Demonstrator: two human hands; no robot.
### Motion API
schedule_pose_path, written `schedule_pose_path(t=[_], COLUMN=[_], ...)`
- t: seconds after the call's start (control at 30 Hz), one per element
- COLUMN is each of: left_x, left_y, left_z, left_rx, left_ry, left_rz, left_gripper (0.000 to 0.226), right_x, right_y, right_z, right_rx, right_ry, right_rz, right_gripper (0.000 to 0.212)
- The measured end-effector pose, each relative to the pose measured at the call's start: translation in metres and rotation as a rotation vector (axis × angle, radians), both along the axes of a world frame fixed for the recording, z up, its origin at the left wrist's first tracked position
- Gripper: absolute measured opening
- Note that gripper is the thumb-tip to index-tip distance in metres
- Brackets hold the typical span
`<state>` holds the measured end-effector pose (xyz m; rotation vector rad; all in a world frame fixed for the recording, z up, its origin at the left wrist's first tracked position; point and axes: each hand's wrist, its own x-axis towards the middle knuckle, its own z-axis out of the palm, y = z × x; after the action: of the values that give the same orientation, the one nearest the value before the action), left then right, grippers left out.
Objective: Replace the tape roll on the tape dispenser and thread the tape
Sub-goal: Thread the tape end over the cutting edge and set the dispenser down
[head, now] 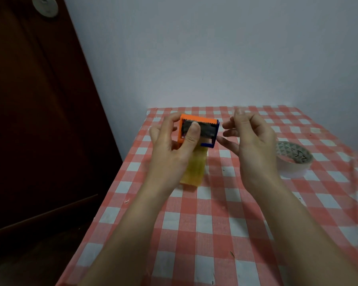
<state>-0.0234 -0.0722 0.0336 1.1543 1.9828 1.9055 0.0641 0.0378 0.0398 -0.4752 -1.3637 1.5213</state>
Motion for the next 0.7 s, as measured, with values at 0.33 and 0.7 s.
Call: schedule_pose_path(t=[0.33,0.7], left_x=[-0.0036,-0.0023], left_y=[-0.0007,-0.0011], left_z=[0.0019,0.0028], left_rx=[-0.002,0.014], left_ry=[-0.031,-0.029], left_rz=[0.031,0.009], left_gripper=[0.033,0.023], right_x=[0.0054,0.0089], right_y=[-0.0006,-0.004], right_z=[0.0064,0.0037], right_rx=[0.03,0.367], right_ry=[0.01,0.012], right_rz=[-0.048,0.021], right_gripper=[0.03,0.035])
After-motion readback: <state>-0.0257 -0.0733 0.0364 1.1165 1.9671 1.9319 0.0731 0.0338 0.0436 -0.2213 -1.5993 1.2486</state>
